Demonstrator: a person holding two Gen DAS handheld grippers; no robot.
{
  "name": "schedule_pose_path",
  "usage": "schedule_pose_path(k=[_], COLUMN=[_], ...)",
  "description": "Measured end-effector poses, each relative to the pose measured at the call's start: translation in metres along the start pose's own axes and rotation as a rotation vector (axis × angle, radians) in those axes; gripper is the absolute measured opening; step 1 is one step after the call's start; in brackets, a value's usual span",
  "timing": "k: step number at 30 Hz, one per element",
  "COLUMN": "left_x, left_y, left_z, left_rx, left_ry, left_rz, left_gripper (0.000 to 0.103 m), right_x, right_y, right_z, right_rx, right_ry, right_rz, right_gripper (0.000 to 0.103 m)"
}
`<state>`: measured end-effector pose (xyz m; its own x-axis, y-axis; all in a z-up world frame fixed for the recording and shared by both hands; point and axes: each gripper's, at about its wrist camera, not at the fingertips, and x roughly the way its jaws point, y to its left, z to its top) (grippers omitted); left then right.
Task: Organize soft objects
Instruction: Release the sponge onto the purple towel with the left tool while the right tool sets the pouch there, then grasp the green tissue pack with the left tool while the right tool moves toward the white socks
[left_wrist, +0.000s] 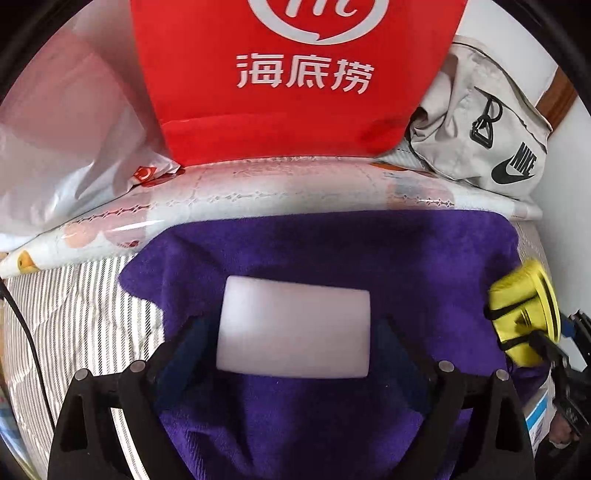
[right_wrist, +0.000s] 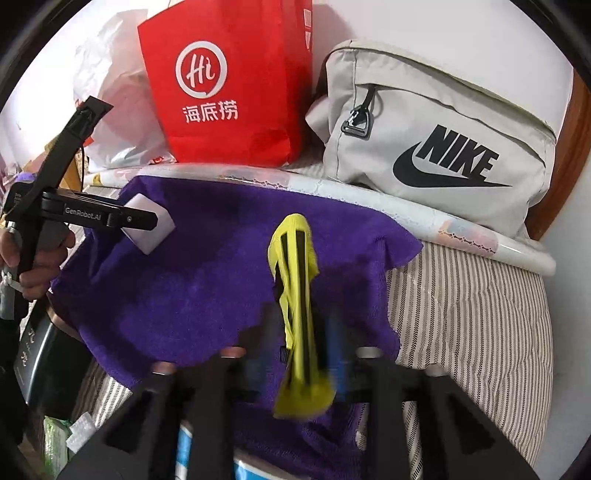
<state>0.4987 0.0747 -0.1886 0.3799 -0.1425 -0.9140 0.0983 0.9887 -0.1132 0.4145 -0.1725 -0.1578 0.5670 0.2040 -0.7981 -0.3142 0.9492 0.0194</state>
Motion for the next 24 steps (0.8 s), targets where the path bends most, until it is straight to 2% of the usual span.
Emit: schedule_pose_path(k=[1, 6, 10, 18, 20, 22, 24], left_x=[-0.002, -0.021, -0.049, -0.11, -0.122, -0.127, -0.14], left_y=[0.001, 0.007, 0.005, 0.005, 0.004, -0.004, -0.009], left_z=[-0.002, -0.014, -0.028, -0.071, -0.083, -0.092, -0.104], left_rx=[-0.001, -0.017, -0.012, -0.053, -0.059, -0.041, -0.032], left_ry=[0.001, -0.023, -0.077, -0.176, -0.174, -0.18, -0.196], left_rz=[0.005, -0.008, 0.032, -0.032, -0.03, -0.01, 0.011], left_gripper=[0.094, 0.094, 0.094, 0.092, 0.092, 0.092, 0.092], right_x=[-0.002, -0.016, -0.032, -0.083, -0.097, -0.111, -0.126], right_y=[0.001, 0.002, 0.003, 0.005, 0.009, 0.015, 0.025], right_z=[-0.001, -0.005, -0.011, -0.034, -0.042, -0.051, -0.061], right_rx=[-0.004, 0.0, 0.02, 0.063, 0.072, 0.072, 0.056], right_ry=[-0.005, -0.029, -0.038, -0.071, -0.085, -0.103, -0.128], right_rz=[0.001, 0.0, -0.002, -0.002, 0.007, -0.005, -0.026], right_gripper=[0.053, 0.053, 0.053, 0.055, 0.058, 0.07, 0.072])
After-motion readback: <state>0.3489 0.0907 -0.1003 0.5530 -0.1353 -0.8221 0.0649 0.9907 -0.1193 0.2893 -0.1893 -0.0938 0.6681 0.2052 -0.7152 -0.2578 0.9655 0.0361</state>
